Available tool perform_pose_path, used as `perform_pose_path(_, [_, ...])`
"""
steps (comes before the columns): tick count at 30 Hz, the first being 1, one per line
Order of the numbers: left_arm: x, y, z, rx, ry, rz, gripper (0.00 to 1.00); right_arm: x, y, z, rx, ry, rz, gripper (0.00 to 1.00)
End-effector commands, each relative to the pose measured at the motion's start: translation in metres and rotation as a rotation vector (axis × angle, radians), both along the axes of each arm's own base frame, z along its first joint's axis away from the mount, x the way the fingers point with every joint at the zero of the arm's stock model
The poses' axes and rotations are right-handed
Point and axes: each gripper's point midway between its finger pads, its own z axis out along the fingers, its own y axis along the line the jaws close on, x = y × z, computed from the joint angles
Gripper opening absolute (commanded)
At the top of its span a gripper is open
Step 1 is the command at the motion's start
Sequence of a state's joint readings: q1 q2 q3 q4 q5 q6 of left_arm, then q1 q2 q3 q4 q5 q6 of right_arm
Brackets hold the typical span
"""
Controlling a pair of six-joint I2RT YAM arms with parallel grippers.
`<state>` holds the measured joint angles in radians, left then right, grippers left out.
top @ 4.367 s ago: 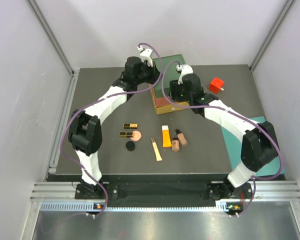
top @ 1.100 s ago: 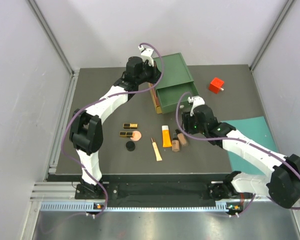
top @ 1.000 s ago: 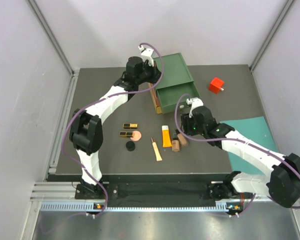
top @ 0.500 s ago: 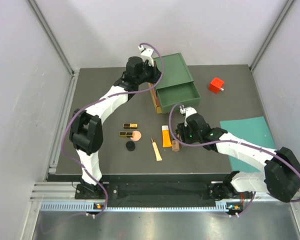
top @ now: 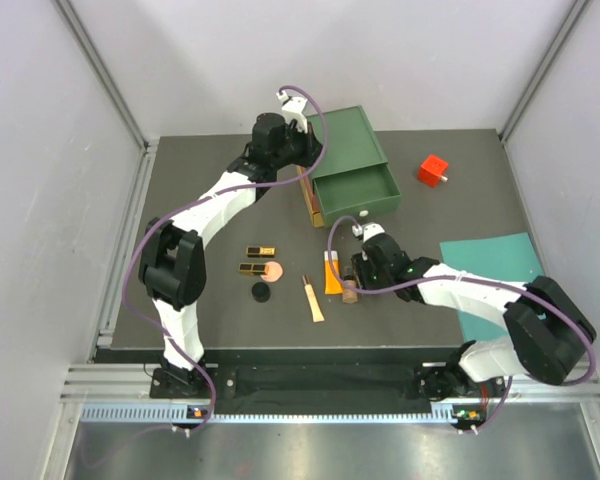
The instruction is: Organize the makeup
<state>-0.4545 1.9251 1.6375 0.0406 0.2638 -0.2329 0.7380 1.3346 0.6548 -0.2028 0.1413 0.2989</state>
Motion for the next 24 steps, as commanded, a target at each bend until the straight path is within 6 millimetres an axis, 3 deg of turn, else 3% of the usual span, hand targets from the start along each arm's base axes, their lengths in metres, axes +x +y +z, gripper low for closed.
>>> perform_pose_path(1, [-0.011,0.011,-0.073,0.12,0.188,0.012,0.0,0.008,0.015,-0.001,0.003,-0.008,0.011,0.38])
perform_pose_path(3, [-0.012,0.011,-0.074,0.122,0.19,0.01,0.0,0.01,0.015,-0.001,-0.005,-0.009,0.007,0.36])
perform_pose_path(7, [-0.012,0.012,-0.074,0.129,0.187,0.012,0.0,0.01,0.014,0.0,-0.016,-0.008,0.011,0.1])
perform_pose_path(10, [-0.011,0.013,-0.074,0.134,0.186,0.013,0.0,0.008,0.013,0.01,-0.009,-0.02,0.017,0.01])
perform_pose_path(17, [-0.011,0.013,-0.075,0.14,0.185,0.011,0.0,-0.012,0.026,0.046,0.046,-0.036,0.137,0.0])
perform_pose_path(24, [-0.012,0.014,-0.078,0.147,0.191,0.009,0.0,-0.011,0.044,0.105,0.107,-0.108,0.215,0.0])
